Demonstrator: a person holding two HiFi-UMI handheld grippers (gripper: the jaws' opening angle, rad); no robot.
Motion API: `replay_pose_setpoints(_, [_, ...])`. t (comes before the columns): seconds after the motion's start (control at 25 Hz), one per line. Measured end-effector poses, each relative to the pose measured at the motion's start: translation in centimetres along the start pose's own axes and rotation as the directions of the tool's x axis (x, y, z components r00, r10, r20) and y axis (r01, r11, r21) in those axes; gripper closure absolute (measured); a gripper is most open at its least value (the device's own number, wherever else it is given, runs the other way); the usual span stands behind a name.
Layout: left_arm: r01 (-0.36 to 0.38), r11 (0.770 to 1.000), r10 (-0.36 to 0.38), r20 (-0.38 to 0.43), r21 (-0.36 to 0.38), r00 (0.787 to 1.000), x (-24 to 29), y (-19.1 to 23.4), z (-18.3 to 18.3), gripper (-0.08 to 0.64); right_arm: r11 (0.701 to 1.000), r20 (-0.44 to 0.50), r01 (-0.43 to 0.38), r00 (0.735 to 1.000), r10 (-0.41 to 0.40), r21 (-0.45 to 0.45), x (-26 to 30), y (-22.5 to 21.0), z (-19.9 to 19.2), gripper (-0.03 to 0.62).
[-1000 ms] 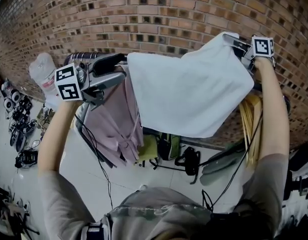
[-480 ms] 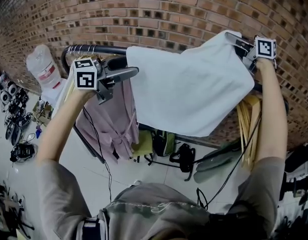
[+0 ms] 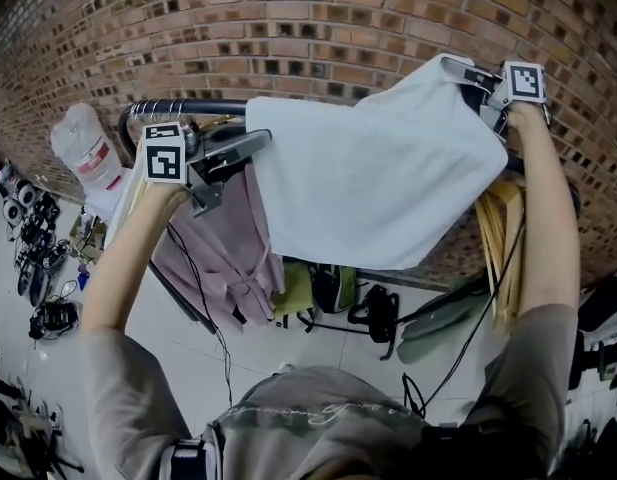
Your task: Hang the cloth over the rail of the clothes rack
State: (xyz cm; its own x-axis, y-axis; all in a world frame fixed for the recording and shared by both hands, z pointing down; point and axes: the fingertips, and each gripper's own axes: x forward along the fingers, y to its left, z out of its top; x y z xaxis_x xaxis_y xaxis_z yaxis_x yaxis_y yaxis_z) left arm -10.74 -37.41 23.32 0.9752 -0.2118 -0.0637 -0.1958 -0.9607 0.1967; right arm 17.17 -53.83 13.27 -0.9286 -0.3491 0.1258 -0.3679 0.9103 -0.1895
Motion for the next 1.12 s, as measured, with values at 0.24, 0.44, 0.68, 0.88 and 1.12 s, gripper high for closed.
replay_pose_setpoints(0.24, [0.025,0.999,-0.024,0.027,-0.034,0.999,0.1,-0.1,0.0,0.541,0.998,-0.031,-0.003,1.000,0.005,0.070,0.4,0.0,-0.9,0.568])
replay_pose_setpoints(0.44, [0.028,1.000,-0.027,0.031,-0.006,0.999,0.3,-0.4,0.2,0.541,0.996,-0.056,0.017,0.998,-0.012,0.086,0.3,-0.2,-1.4,0.481])
replay_pose_setpoints(0.68, [0.039,0.999,-0.038,0.049,-0.021,0.998,0.2,-0.5,0.1,0.541,0.993,-0.030,-0.031,0.999,0.035,0.110,0.3,0.6,-1.0,0.444])
replay_pose_setpoints(0.88, [0.032,0.999,-0.031,0.062,-0.009,0.998,0.0,-0.7,0.2,0.540,0.994,-0.021,-0.024,0.999,0.027,0.109,0.3,0.7,-0.8,0.331])
replay_pose_setpoints(1.12, [0.024,1.000,-0.023,0.073,-0.011,0.997,-0.1,-0.5,0.1,0.540,0.996,0.016,-0.061,0.998,0.060,0.063,0.2,1.2,0.2,0.328])
